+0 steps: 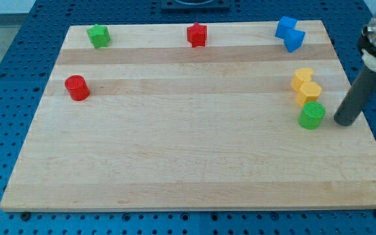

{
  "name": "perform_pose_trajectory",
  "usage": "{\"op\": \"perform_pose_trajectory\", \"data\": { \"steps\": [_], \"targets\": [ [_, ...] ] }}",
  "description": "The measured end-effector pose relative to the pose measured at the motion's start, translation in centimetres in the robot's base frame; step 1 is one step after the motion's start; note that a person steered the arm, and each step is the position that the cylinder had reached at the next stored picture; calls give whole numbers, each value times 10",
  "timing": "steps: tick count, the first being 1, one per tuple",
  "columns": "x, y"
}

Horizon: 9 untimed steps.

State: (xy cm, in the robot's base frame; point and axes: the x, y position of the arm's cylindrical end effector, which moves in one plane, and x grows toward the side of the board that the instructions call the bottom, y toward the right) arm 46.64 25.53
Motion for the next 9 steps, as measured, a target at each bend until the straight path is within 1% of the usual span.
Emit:
{"op": "perform_pose_trajectory", "data": {
  "steps": [1,2,3,4,5,6,7,8,9],
  "targets": [
    [-23,0],
    [-31,-4],
    [-38,-22],
    [-40,-57],
    [-40,-69],
    [-40,-32],
    [-55,-4],
    [-79,-7],
    [-79,-40]
  ]
}}
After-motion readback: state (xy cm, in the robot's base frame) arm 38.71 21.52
